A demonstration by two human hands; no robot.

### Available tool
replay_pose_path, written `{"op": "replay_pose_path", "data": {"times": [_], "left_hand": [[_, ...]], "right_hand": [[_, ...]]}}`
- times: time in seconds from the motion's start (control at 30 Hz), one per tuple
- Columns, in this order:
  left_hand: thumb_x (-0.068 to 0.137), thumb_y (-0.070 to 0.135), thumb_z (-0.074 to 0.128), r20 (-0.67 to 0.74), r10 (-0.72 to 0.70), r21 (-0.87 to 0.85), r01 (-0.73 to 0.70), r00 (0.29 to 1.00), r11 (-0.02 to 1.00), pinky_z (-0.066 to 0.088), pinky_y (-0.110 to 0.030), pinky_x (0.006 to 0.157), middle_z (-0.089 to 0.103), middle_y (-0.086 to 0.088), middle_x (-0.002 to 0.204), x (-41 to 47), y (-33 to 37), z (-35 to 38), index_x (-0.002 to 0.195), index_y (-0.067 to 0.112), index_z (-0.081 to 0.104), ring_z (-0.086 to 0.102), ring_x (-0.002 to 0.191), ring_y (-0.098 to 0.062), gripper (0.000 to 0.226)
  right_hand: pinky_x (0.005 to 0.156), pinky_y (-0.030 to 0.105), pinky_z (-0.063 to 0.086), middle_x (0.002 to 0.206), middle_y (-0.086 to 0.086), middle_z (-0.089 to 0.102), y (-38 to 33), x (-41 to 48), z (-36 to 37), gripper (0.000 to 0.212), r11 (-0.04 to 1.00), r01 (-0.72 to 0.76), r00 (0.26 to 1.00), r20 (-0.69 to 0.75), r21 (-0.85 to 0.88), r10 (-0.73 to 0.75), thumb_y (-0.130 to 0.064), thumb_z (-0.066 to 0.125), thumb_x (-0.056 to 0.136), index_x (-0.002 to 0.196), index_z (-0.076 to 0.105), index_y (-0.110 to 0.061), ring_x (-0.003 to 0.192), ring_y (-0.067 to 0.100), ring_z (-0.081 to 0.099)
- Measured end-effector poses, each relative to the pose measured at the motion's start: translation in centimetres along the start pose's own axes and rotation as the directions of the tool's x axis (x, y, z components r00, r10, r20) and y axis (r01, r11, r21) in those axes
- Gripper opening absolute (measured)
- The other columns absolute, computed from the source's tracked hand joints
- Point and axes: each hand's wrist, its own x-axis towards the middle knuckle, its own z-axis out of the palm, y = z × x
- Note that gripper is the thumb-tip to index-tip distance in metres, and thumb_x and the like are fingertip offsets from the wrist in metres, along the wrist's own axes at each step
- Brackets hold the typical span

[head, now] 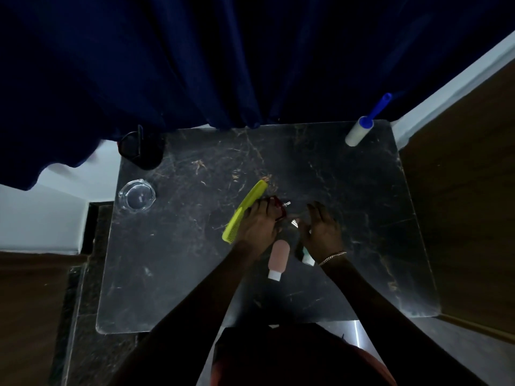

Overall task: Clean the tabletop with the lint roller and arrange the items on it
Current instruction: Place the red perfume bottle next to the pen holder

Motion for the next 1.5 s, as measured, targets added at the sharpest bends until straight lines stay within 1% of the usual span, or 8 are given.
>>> {"op": "replay_pose_path", "data": {"times": [0.13,0.43,0.83,0.93,1.03,1.13,1.37,1.5], "left_hand": [[0.096,0.018,0.057,0.066,-0.066,0.111,0.058,0.996,0.992,0.044,-0.049,0.107,0.049,-0.019,0.147,0.9,0.6,0.6,0.159,0.005,0.028,0.049,0.132,-0.037,0.07],[0.094,0.037,0.066,0.084,-0.181,0.101,0.173,0.98,0.98,0.038,-0.055,0.113,0.042,-0.016,0.151,1.6,0.7,0.3,0.16,0.01,0.024,0.042,0.138,-0.036,0.083],[0.062,0.047,0.084,-0.078,-0.451,-0.607,0.317,0.889,0.729,0.059,-0.043,0.085,0.036,0.0,0.132,-8.1,3.6,-3.6,0.147,0.024,0.039,0.062,0.109,-0.028,0.098],[0.059,0.055,0.077,-0.083,-0.5,-0.683,0.316,0.862,0.658,0.054,-0.033,0.083,0.041,0.004,0.126,-10.8,5.0,-4.3,0.144,0.024,0.043,0.06,0.109,-0.022,0.097],[0.065,0.046,0.085,-0.113,-0.51,-0.704,0.294,0.853,0.647,0.052,-0.03,0.087,0.051,0.004,0.129,-12.6,6.1,-4.9,0.144,0.024,0.045,0.059,0.112,-0.019,0.091],[0.063,0.055,0.078,-0.127,-0.525,-0.73,0.279,0.841,0.624,0.055,-0.036,0.092,0.057,0.003,0.131,-13.9,7.6,-5.8,0.146,0.025,0.043,0.059,0.114,-0.018,0.094],[0.061,0.061,0.073,-0.144,-0.51,-0.758,0.237,0.848,0.608,0.057,-0.04,0.097,0.056,0.001,0.138,-15.2,10.4,-7.4,0.154,0.021,0.038,0.06,0.118,-0.016,0.107],[0.063,0.06,0.077,-0.169,-0.534,-0.777,0.222,0.828,0.589,0.054,-0.019,0.086,0.06,0.009,0.131,-16.0,11.0,-7.9,0.151,0.029,0.038,0.062,0.11,-0.005,0.101]], "right_hand": [[0.102,0.045,0.046,0.14,0.017,0.056,1.2,-0.1,-1.1,0.05,1.0,-0.002,1.0,0.021,0.023,0.002,-0.032,0.063,0.093,0.134,0.058,-0.004,0.126,0.036,0.056],[0.107,0.043,0.041,0.139,0.003,0.058,2.1,1.3,-1.3,0.046,0.985,0.082,0.98,0.193,-0.154,-0.051,-0.049,0.045,0.097,0.133,0.057,-0.023,0.128,0.03,0.055],[0.103,0.04,0.038,0.126,0.002,0.065,-0.3,2.5,-0.8,0.026,0.964,0.204,0.937,0.319,-0.172,-0.142,-0.024,0.056,0.091,0.115,0.064,-0.021,0.121,0.026,0.059],[0.088,0.03,0.05,0.11,0.011,0.075,-1.5,2.6,-2.4,0.023,0.982,0.034,0.975,0.21,0.187,-0.074,-0.021,0.064,0.09,0.112,0.071,-0.014,0.105,0.028,0.069],[0.069,0.023,0.054,0.094,0.017,0.074,-3.3,2.2,-6.2,0.03,0.457,-0.33,0.939,0.335,0.826,0.074,-0.006,0.073,0.087,0.114,0.067,0.004,0.084,0.026,0.07],[0.063,0.022,0.059,0.087,0.01,0.073,-4.0,0.9,-9.6,0.027,0.086,-0.434,0.899,0.437,0.897,-0.024,-0.007,0.07,0.09,0.114,0.063,0.003,0.074,0.021,0.076],[0.068,0.026,0.057,0.1,0.013,0.073,-3.9,-1.7,-11.2,0.035,0.058,-0.393,0.907,0.397,0.918,-0.137,-0.004,0.07,0.088,0.121,0.061,-0.001,0.082,0.02,0.072],[0.071,0.03,0.049,0.104,0.012,0.076,-3.2,-1.8,-11.6,0.03,0.154,-0.294,0.926,0.32,0.943,-0.198,-0.004,0.076,0.083,0.109,0.065,-0.012,0.092,0.023,0.068]]}}
